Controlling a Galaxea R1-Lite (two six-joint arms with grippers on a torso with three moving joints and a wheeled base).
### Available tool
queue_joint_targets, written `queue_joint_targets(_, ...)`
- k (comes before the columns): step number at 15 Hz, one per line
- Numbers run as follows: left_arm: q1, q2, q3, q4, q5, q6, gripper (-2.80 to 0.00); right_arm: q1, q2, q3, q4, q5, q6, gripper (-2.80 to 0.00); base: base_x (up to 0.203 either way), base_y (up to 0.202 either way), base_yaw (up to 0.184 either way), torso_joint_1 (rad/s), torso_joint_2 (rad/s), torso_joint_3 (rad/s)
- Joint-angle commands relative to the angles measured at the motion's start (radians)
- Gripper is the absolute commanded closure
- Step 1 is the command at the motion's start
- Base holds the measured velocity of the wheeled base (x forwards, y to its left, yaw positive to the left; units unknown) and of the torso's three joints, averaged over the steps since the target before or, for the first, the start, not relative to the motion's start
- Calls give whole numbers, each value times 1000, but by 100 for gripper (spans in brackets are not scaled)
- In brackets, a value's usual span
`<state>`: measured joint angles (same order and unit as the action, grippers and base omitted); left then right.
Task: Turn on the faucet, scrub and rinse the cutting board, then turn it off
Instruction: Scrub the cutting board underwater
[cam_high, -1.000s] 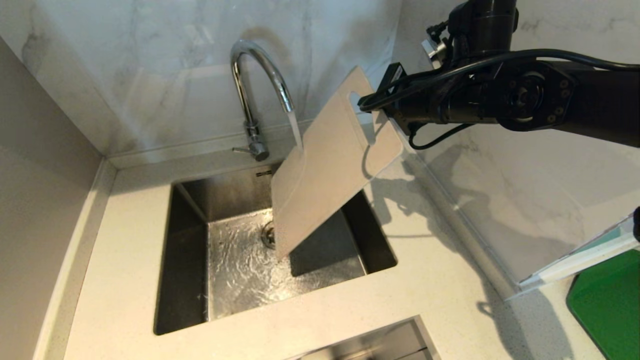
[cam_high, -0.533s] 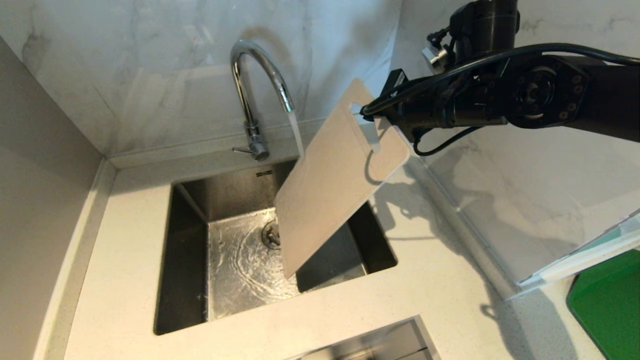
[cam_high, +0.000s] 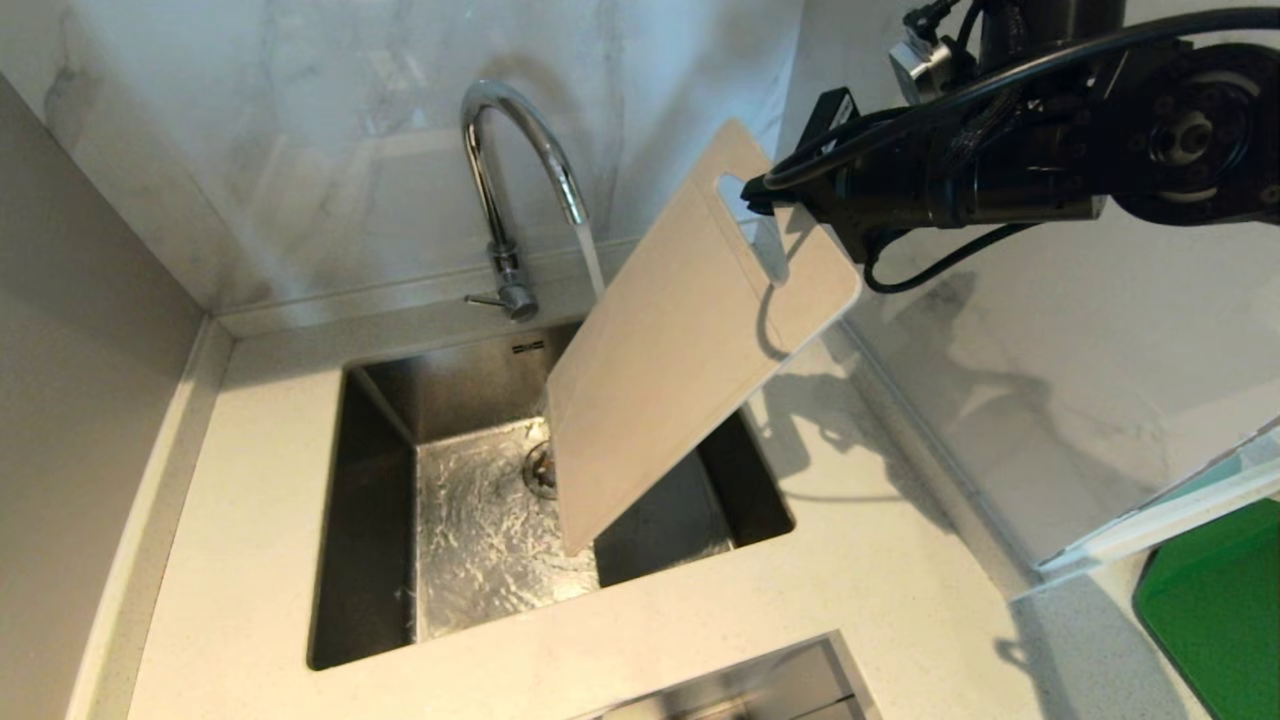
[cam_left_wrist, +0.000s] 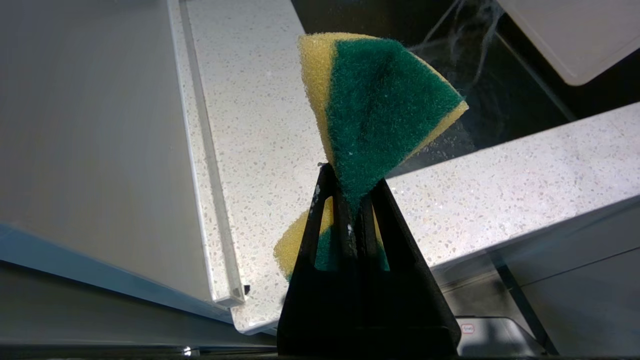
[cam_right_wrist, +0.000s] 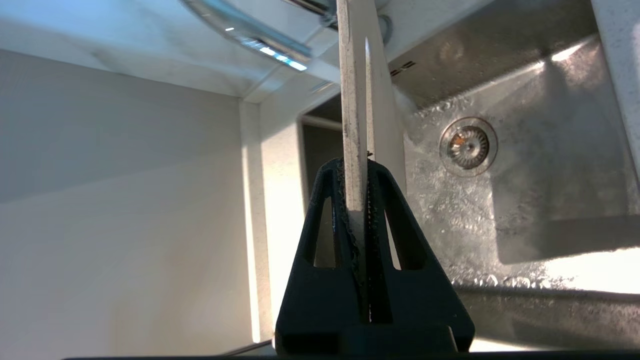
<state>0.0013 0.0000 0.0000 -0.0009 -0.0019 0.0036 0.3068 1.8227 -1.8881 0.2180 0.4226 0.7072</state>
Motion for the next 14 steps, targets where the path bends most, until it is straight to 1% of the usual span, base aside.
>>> queue_joint_targets(1, 0, 2, 1, 4, 2, 3, 0, 2, -55, 13, 7, 2, 8, 0, 0, 0, 0, 0, 0, 0)
queue_joint_targets(3, 0, 2, -19, 10, 5, 8, 0, 2, -76, 20, 4, 2, 79, 0, 0, 0, 0, 0, 0, 0)
queue_joint_targets(5, -1, 30, -122, 63, 31, 0, 0, 1, -84, 26, 4, 1, 97, 0, 0, 0, 0, 0, 0, 0)
queue_joint_targets(6, -2, 69, -201, 109, 42, -6, 0, 0, -90, 31, 3, 1, 98, 0, 0, 0, 0, 0, 0, 0)
queue_joint_targets(8, -3, 185, -310, 156, 45, -12, 0, 0, -99, 32, 3, 1, 98, 0, 0, 0, 0, 0, 0, 0)
queue_joint_targets(11, -4, 382, -451, 174, 38, -17, 0, 2, -115, 44, 4, 2, 98, 0, 0, 0, 0, 0, 0, 0)
queue_joint_targets(14, -3, 574, -571, 178, -17, -22, 0, 3, -131, 62, 4, 3, 100, 0, 0, 0, 0, 0, 0, 0)
